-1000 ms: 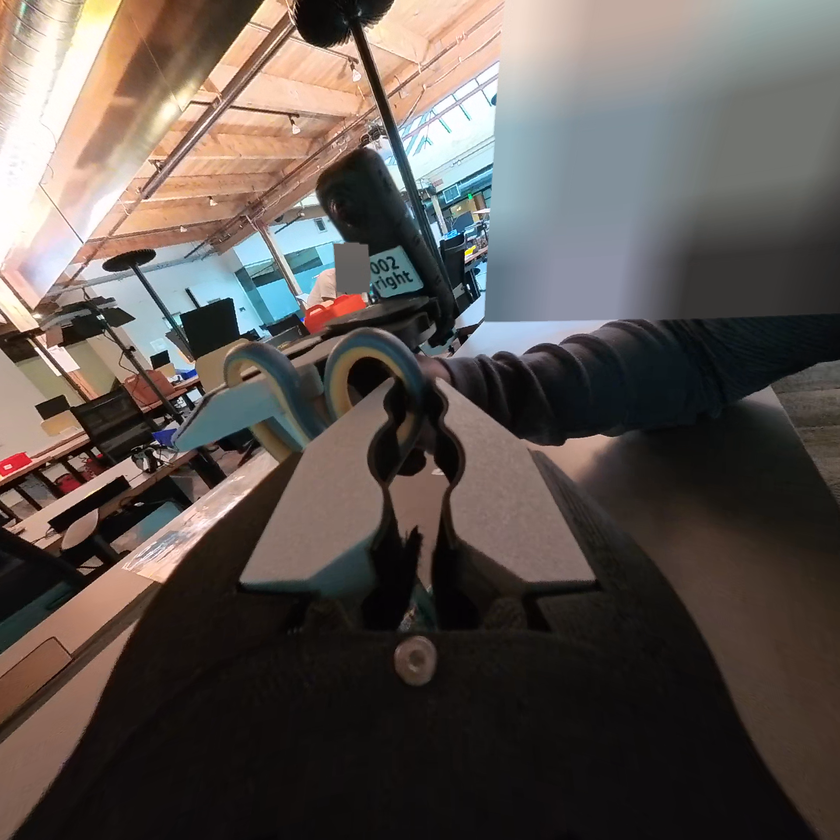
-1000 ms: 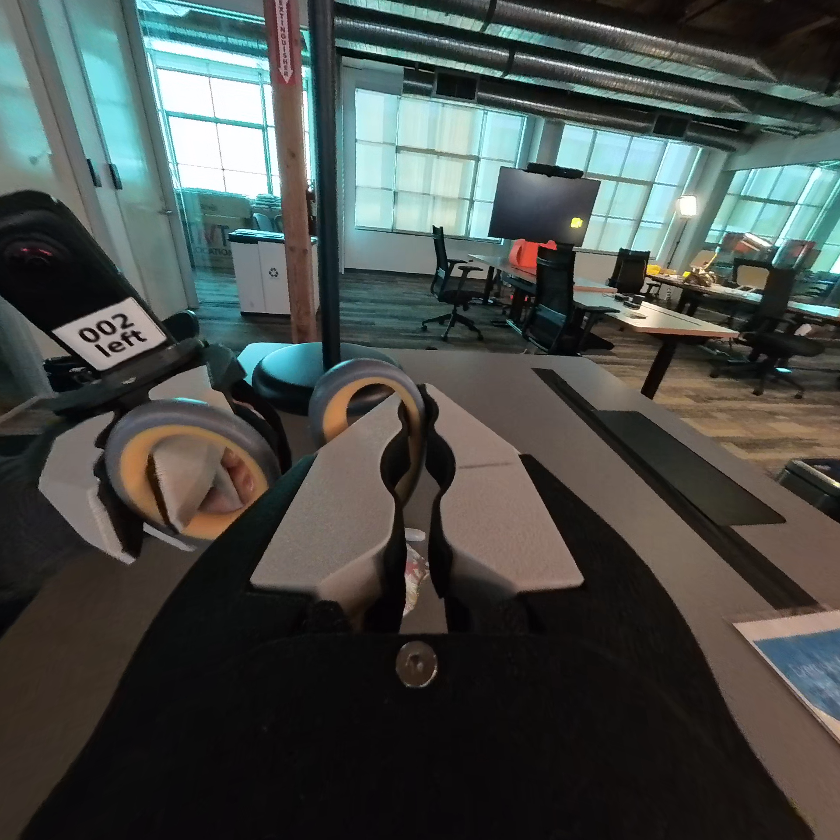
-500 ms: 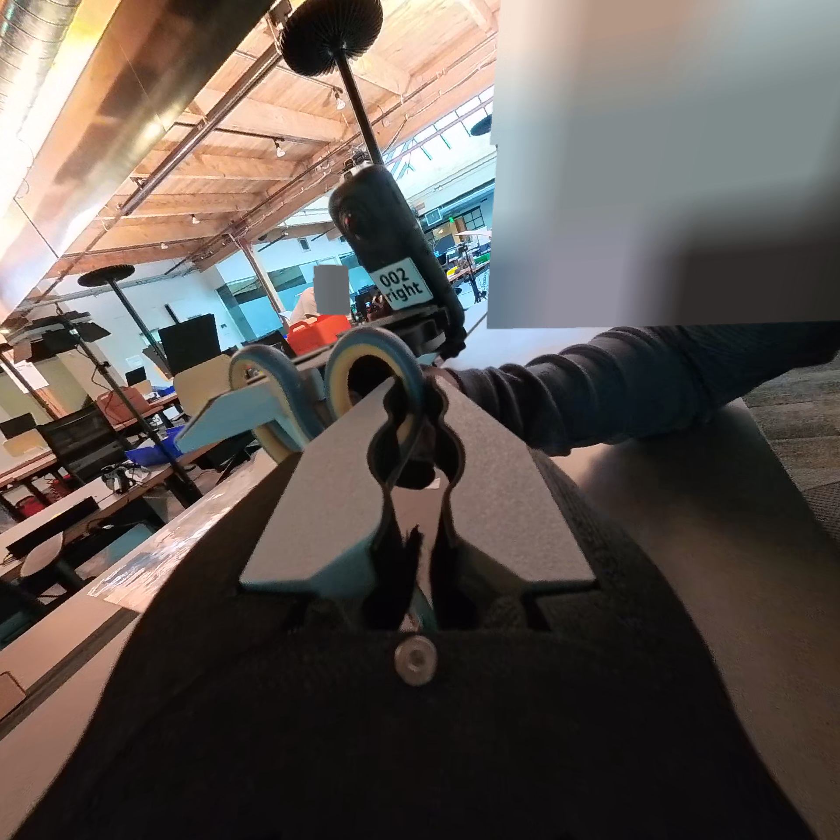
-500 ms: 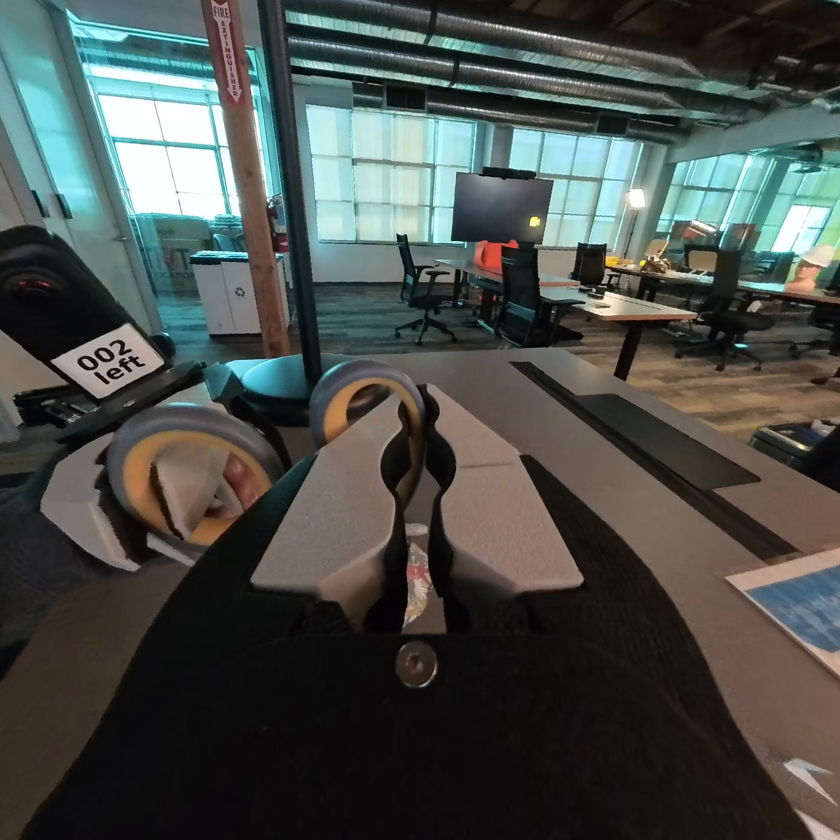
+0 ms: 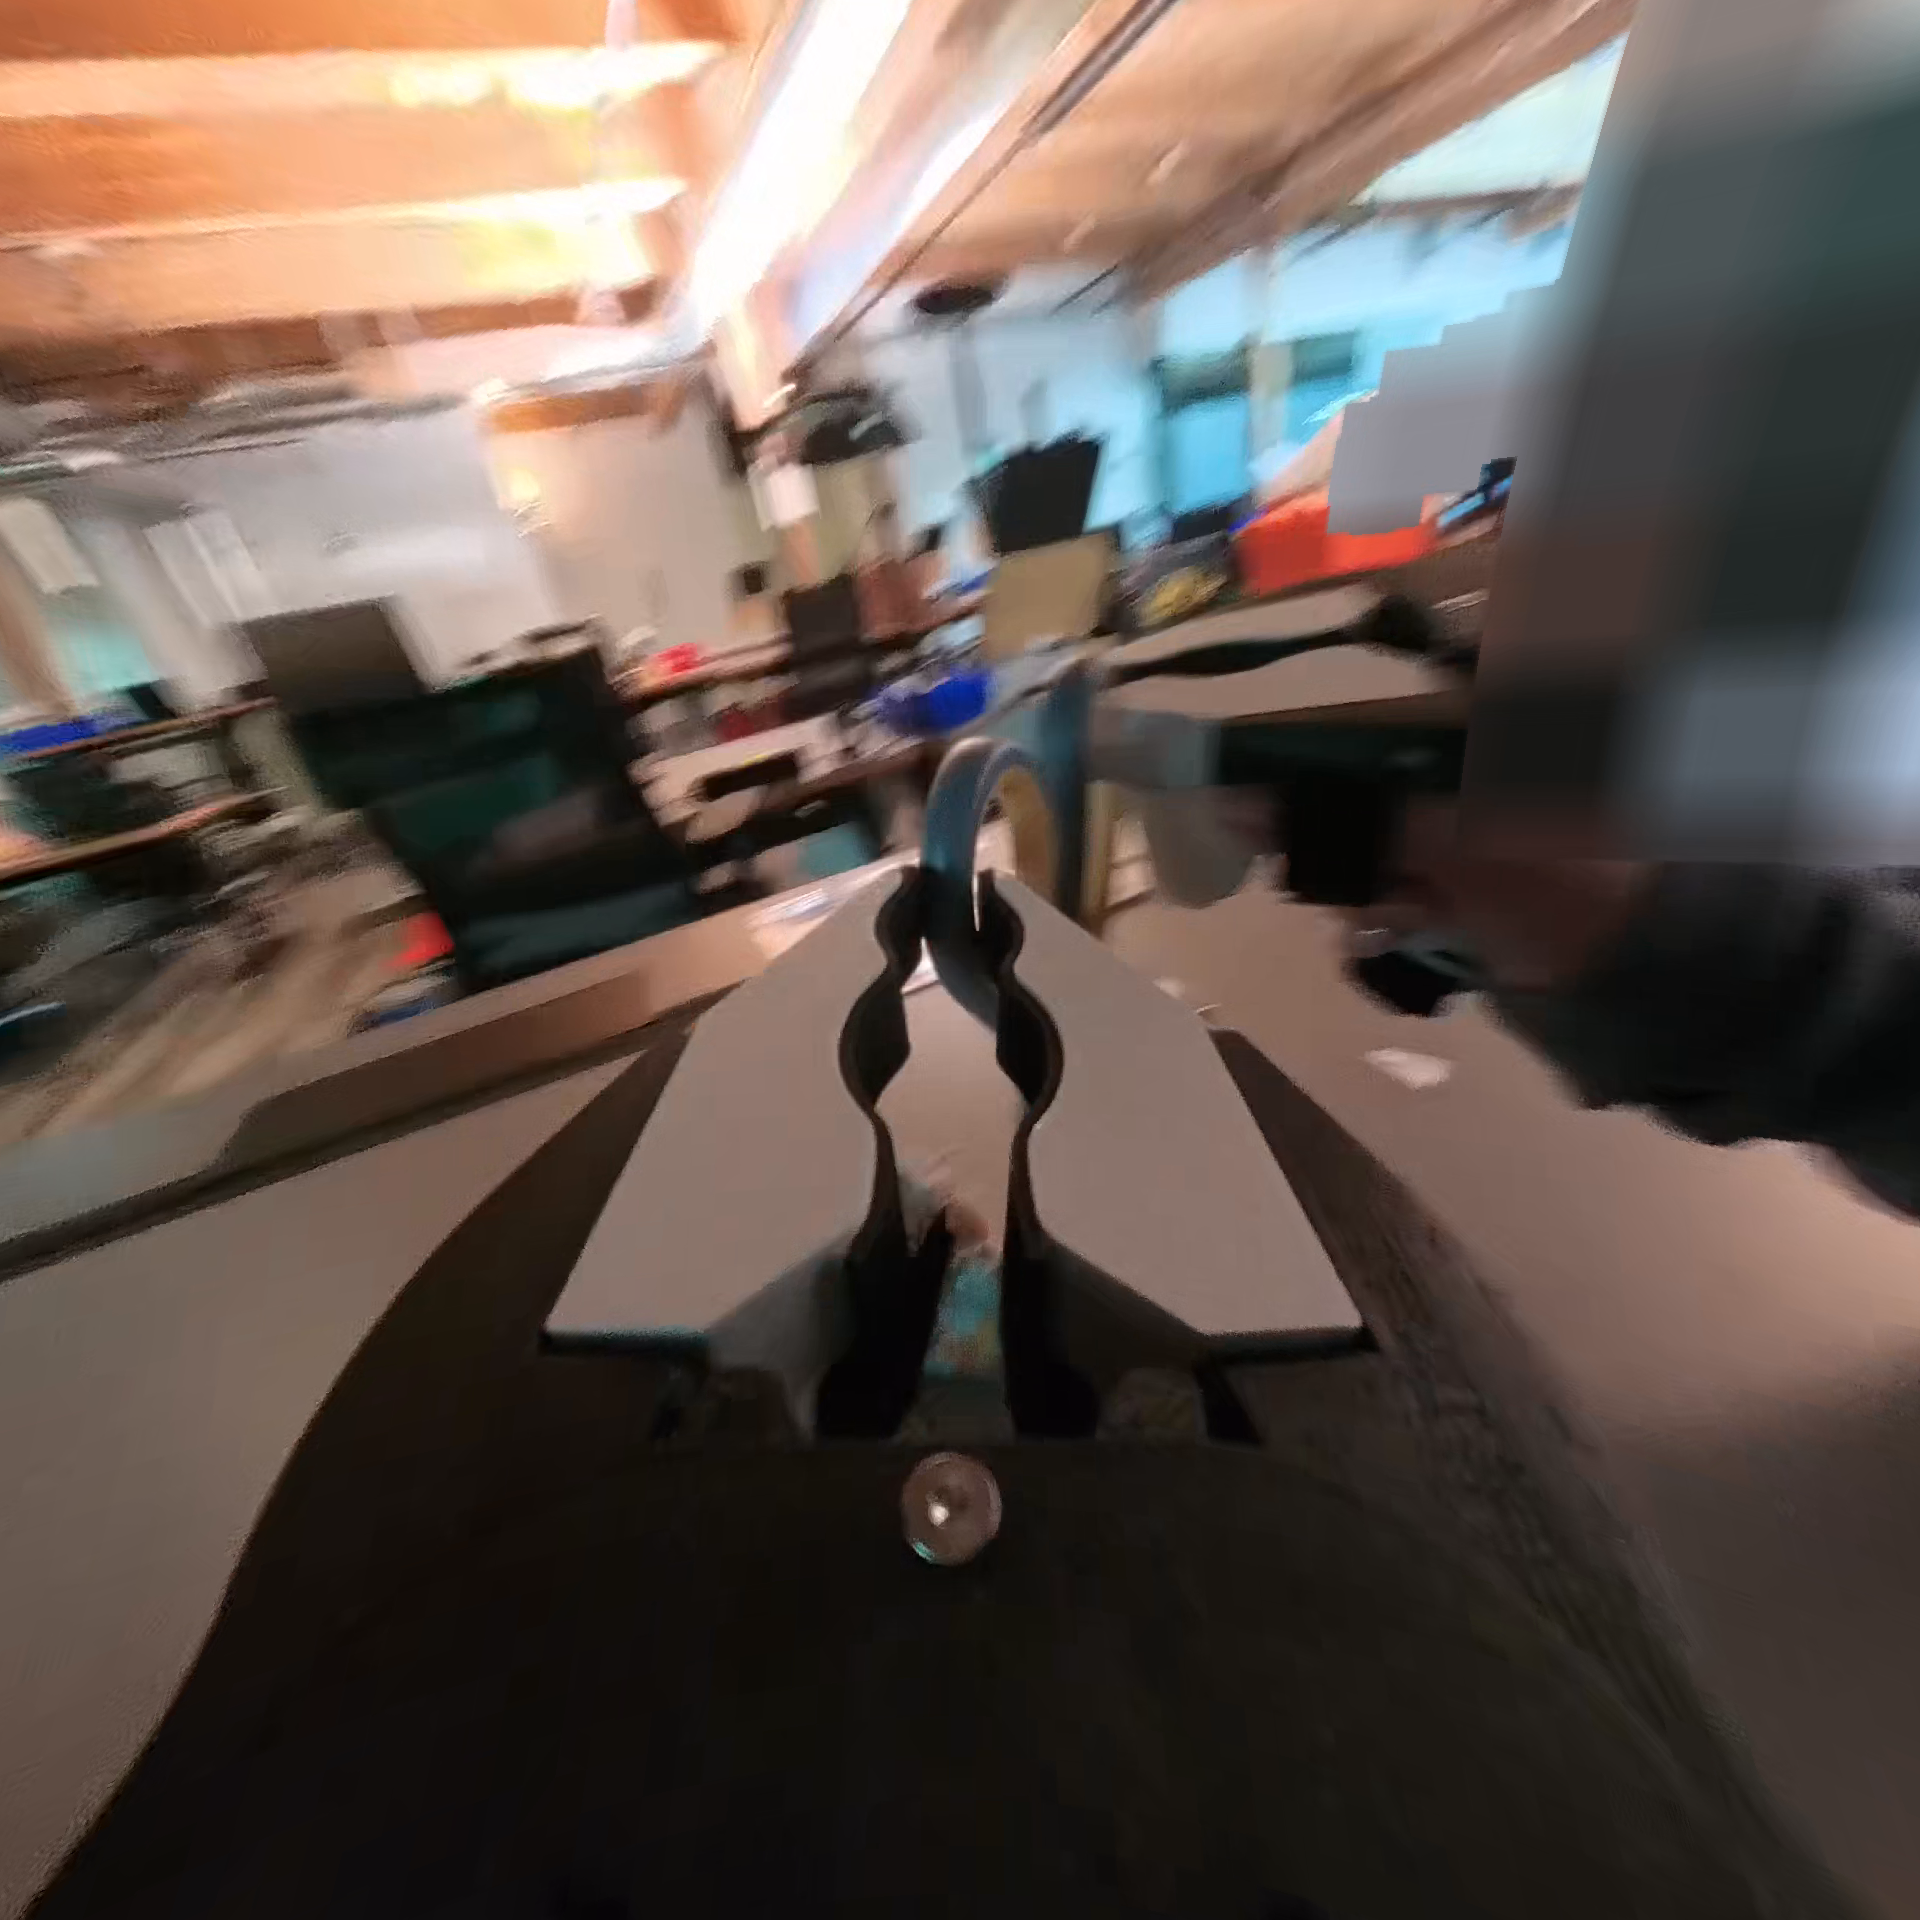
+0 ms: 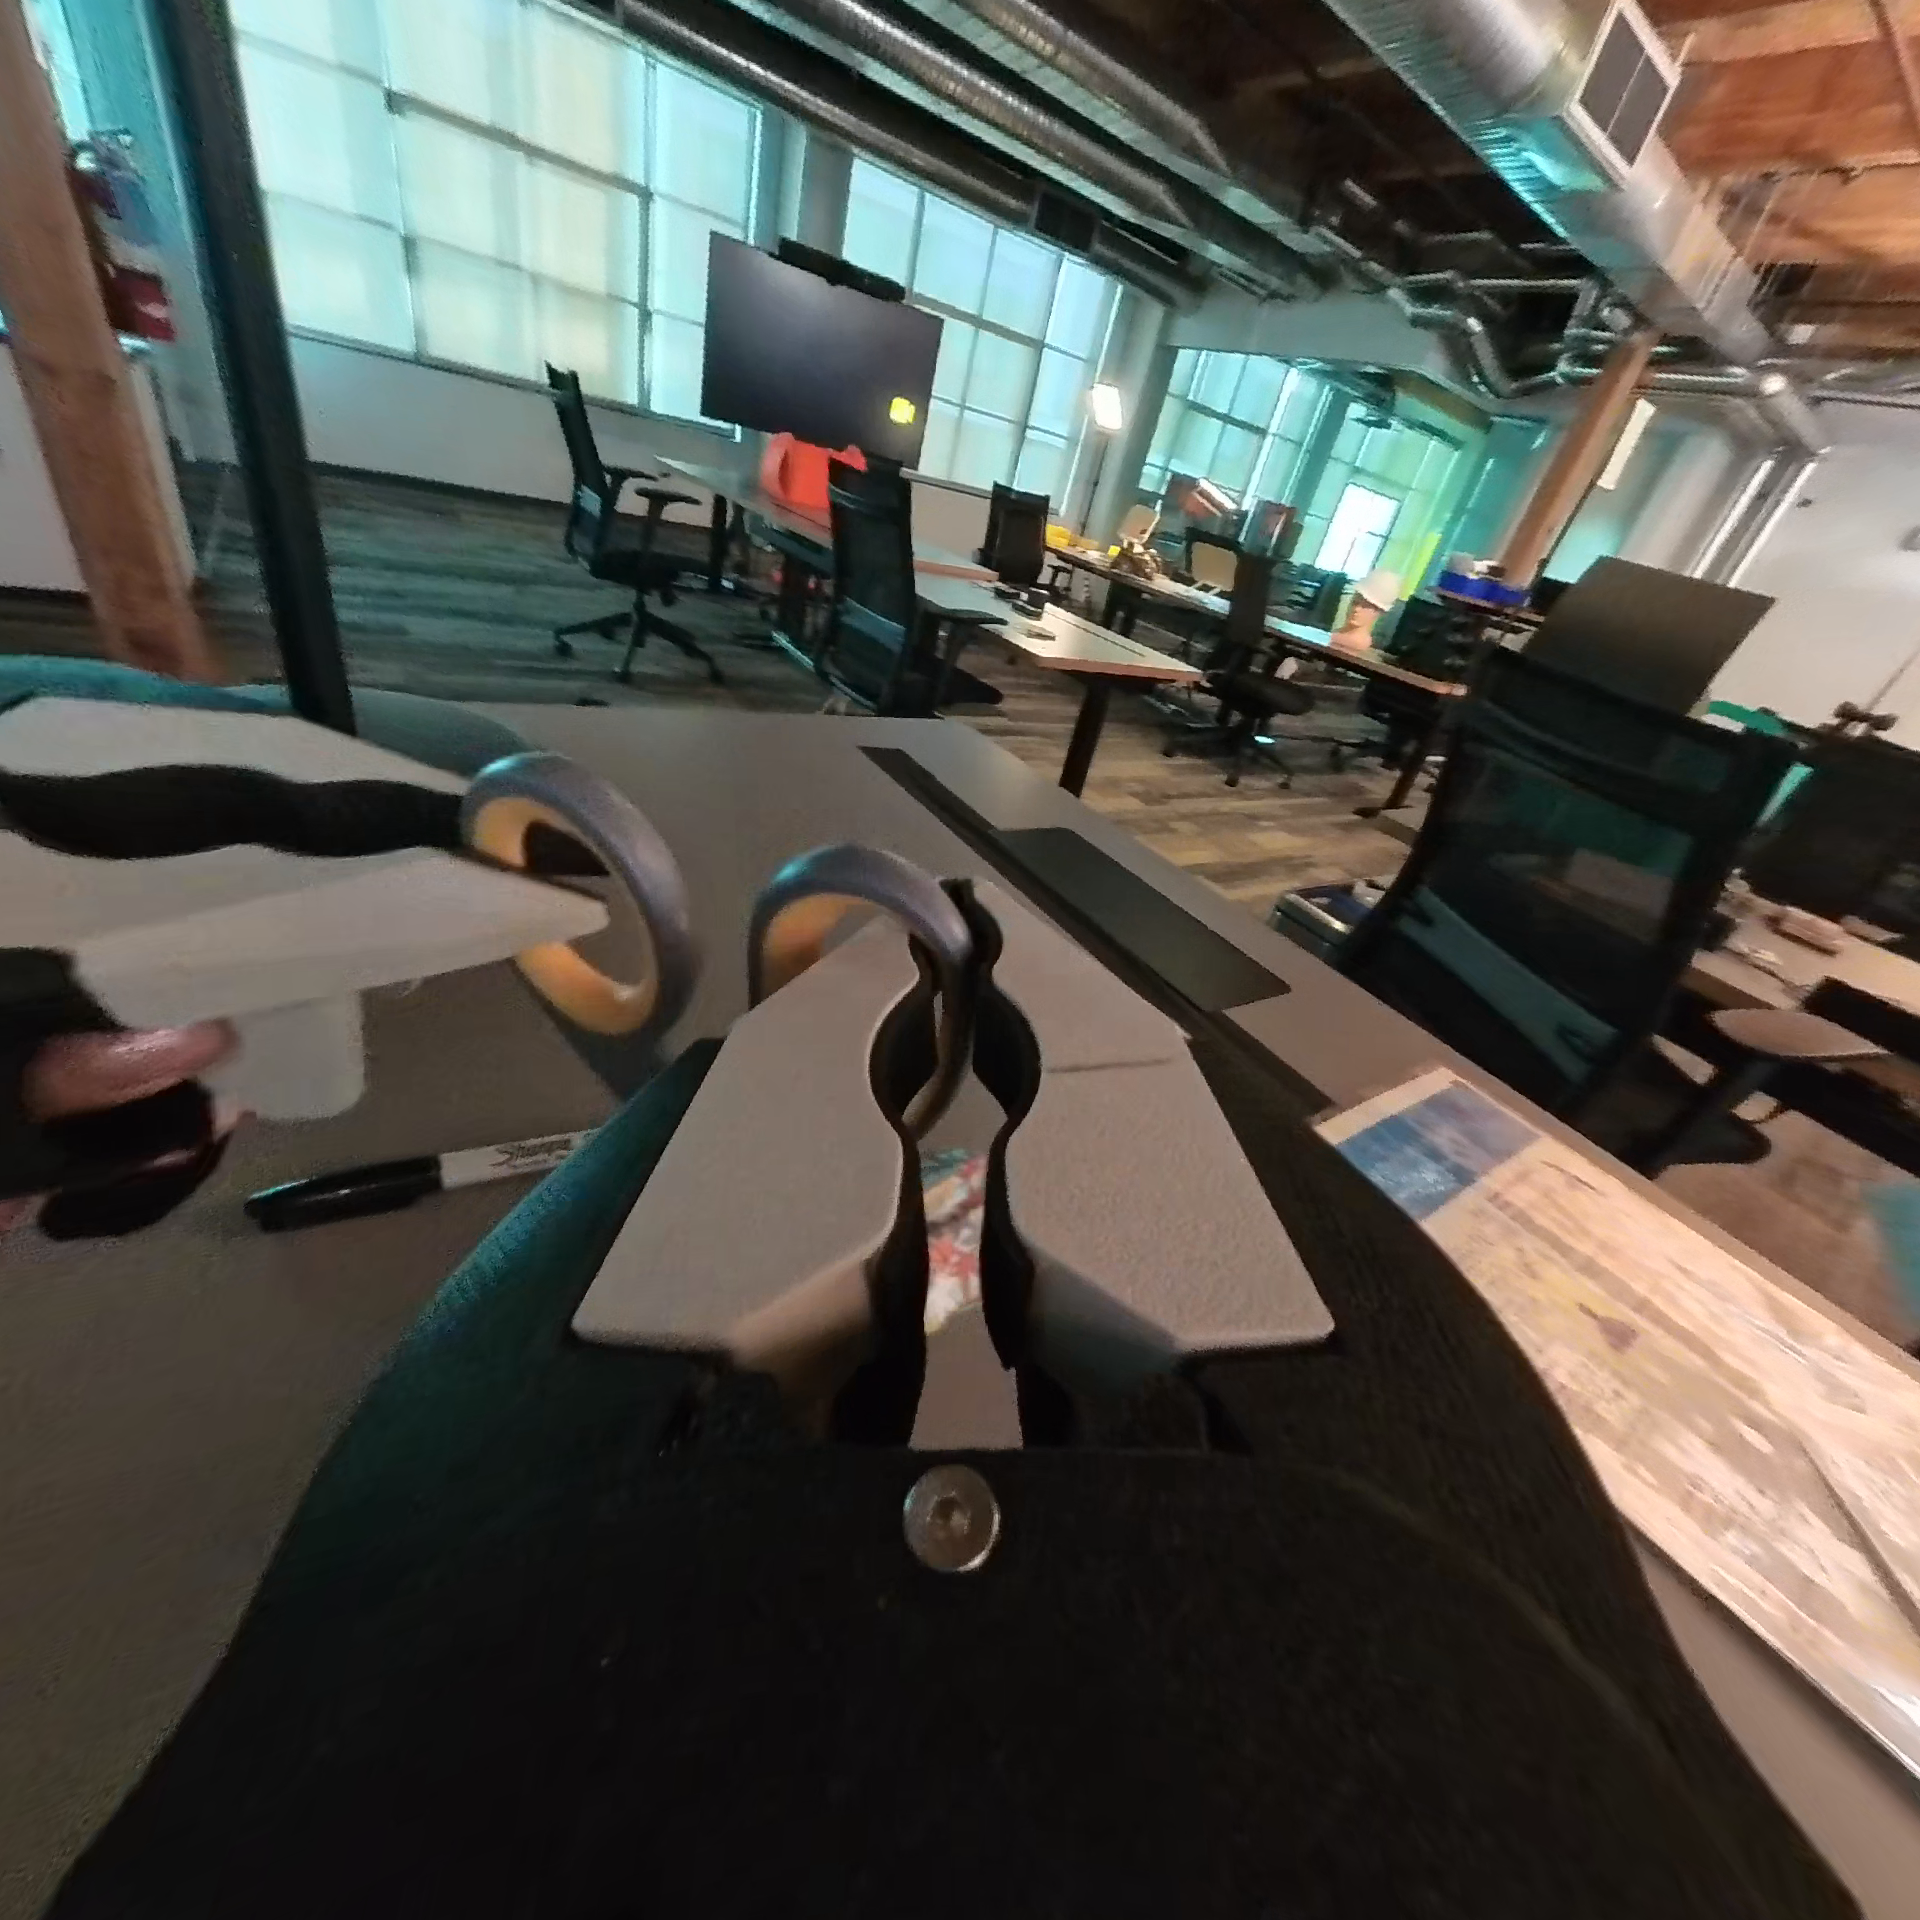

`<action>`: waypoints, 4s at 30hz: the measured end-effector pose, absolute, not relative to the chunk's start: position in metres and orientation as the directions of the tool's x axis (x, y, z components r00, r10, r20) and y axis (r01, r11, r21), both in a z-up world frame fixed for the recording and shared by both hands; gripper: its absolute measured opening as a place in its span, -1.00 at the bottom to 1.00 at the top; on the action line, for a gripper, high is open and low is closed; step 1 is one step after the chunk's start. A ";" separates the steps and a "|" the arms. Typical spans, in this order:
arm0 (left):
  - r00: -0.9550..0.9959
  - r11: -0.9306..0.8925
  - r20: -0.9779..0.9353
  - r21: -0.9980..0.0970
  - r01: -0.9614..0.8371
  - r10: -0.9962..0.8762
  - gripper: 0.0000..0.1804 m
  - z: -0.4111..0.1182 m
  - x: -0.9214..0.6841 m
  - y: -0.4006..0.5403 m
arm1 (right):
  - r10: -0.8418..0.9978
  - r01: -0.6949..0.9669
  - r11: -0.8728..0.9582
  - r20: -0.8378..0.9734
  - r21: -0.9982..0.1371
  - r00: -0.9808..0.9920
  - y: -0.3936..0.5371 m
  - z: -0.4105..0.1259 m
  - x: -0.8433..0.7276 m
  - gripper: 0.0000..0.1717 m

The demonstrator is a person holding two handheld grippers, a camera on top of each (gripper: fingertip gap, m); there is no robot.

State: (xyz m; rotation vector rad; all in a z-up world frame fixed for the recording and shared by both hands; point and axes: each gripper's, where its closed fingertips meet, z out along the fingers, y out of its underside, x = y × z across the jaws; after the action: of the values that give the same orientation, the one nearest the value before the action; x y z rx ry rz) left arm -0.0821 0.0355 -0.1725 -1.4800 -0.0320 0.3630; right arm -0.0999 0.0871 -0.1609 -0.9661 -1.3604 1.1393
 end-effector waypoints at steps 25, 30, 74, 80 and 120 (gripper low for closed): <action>0.902 -0.044 -0.140 -0.990 -0.134 0.409 -0.92 -0.175 -0.118 0.048 | 0.989 -0.053 0.129 0.132 -0.990 -0.062 0.075 -0.159 -0.103 -1.00; 0.896 -0.026 -0.119 -0.993 -0.119 0.427 -0.93 -0.174 -0.117 0.048 | 0.994 -0.064 0.090 0.094 -0.994 -0.057 0.076 -0.161 -0.103 -1.00; 0.849 0.131 -0.150 -0.987 -0.095 -0.507 -1.00 -0.173 0.012 0.031 | 0.924 -0.039 0.095 0.103 -0.995 -0.369 0.038 -0.162 -0.097 -1.00; 0.884 0.092 -0.139 -0.990 -0.110 -0.446 -1.00 -0.179 0.001 0.036 | 0.931 -0.025 0.207 0.205 -0.978 -0.301 0.050 -0.162 -0.099 -1.00; 0.987 -0.059 -0.159 -0.986 -0.157 0.032 -1.00 -0.185 -0.039 0.017 | 0.773 -0.037 0.073 0.080 -0.997 -0.630 0.063 -0.171 -0.179 -1.00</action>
State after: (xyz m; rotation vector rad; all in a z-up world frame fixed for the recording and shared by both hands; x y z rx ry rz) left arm -0.0394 0.0167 -0.1855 -1.6236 0.0962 0.1548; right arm -0.1795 0.0632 -0.1710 -0.7351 -1.7184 1.6254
